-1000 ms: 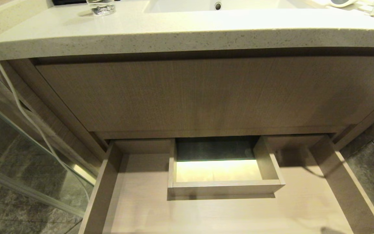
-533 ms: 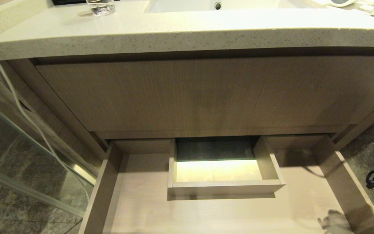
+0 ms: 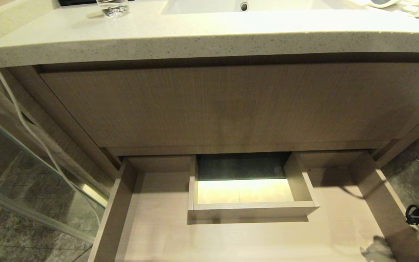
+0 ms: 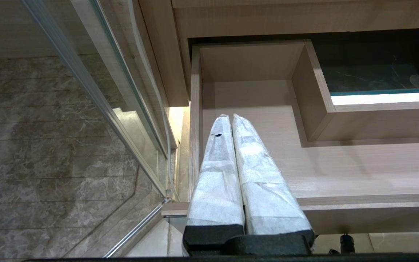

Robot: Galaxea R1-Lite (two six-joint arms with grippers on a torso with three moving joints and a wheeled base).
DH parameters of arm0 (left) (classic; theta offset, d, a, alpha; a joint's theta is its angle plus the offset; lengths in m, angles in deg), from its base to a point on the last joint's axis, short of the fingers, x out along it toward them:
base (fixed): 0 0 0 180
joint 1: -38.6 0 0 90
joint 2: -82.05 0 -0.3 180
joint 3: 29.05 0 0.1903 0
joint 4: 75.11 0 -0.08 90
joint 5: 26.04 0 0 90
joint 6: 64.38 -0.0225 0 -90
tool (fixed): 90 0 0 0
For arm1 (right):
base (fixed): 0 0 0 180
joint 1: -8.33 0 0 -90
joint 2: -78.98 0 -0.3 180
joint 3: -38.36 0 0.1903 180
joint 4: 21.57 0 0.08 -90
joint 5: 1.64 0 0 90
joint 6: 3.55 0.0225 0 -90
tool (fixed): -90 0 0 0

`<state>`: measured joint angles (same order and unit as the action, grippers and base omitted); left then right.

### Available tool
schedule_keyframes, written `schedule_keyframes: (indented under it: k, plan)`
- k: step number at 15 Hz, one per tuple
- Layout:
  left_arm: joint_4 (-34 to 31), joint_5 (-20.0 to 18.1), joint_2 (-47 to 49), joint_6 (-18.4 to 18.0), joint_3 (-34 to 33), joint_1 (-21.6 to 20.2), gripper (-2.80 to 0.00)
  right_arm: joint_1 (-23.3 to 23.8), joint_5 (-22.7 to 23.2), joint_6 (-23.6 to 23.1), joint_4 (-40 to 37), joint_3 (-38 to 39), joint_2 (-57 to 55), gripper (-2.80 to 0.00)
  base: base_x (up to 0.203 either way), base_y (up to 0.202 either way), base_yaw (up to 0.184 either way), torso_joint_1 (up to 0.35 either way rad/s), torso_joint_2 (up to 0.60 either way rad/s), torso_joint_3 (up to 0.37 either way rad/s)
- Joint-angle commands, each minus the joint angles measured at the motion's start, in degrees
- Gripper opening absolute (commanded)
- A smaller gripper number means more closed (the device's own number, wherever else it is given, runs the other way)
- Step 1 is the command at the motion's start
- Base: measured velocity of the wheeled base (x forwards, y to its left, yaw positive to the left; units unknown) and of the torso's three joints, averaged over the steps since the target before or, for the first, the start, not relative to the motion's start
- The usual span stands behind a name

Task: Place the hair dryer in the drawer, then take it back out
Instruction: Close the drawer

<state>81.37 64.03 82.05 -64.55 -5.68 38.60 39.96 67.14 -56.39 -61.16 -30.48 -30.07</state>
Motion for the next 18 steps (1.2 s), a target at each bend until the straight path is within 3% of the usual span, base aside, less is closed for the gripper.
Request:
schedule_keyframes:
  k: [1,7,18]
  plan:
    - [0.07,0.01,0.0,-0.01,0.0,0.0,-2.8,-0.08,-0.15,-1.65,0.69,1.29,1.88,-2.8,0.0,0.0,0.0,0.0,0.0,0.0]
    - [-0.02,0.01,0.0,-0.01,0.0,0.0,-2.8,0.01,-2.33,-4.4,0.74,7.31,4.88,-2.8,0.0,0.0,0.0,0.0,0.0,0.0]
    - [0.07,0.01,0.0,-0.01,0.0,0.0,-2.8,0.36,-2.35,-3.94,0.6,7.35,-0.1,-2.8,0.0,0.0,0.0,0.0,0.0,0.0]
